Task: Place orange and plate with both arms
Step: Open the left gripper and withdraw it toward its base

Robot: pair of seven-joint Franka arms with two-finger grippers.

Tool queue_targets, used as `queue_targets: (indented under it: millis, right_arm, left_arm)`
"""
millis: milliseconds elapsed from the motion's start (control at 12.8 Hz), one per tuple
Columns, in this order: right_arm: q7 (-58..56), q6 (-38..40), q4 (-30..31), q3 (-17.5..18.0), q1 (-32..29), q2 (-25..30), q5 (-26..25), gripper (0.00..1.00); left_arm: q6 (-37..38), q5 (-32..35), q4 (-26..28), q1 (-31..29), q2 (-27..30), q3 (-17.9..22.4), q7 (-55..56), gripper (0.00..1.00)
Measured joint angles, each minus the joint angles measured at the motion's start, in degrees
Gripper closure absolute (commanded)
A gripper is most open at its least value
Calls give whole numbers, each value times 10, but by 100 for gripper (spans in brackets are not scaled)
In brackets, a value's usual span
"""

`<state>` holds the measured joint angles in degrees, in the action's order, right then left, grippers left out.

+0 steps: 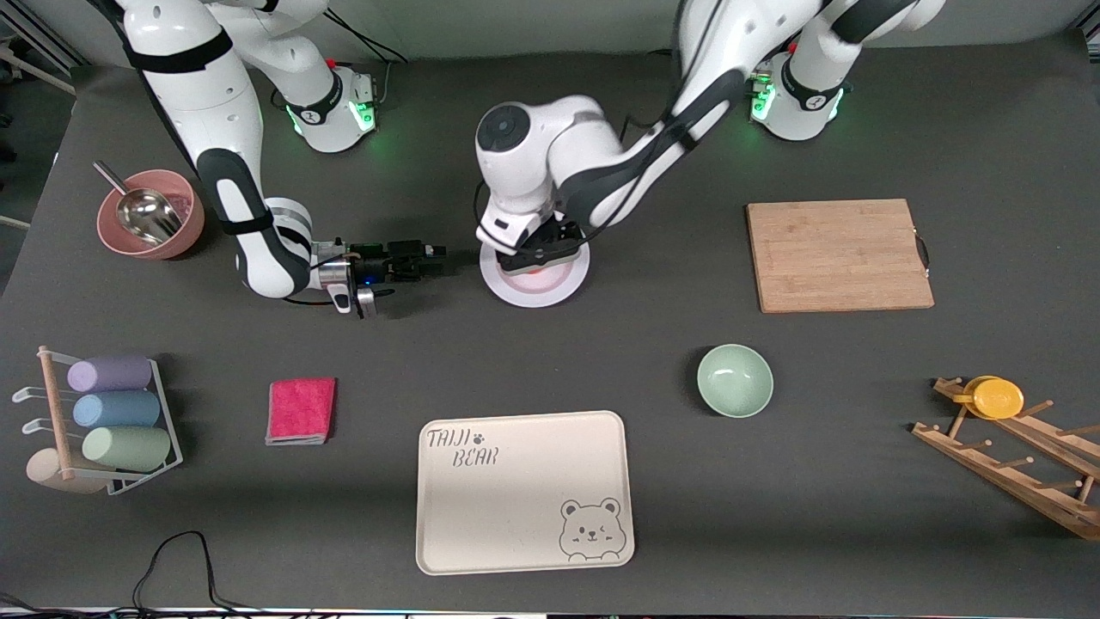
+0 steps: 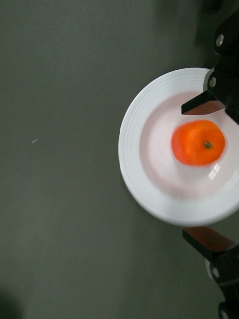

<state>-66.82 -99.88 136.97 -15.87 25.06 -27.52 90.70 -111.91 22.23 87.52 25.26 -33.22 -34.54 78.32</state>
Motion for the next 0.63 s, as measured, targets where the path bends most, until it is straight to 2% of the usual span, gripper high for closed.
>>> queue_targets:
  millis: [314, 627]
  right_arm:
    - [-81, -13, 0, 0, 33, -13, 62, 0]
    - [-150, -12, 0, 1, 49, -38, 99, 0]
  left_arm:
    - [125, -130, -3, -122, 163, -5, -161, 0]
    - [199, -174, -1, -276, 254, -1, -313, 0]
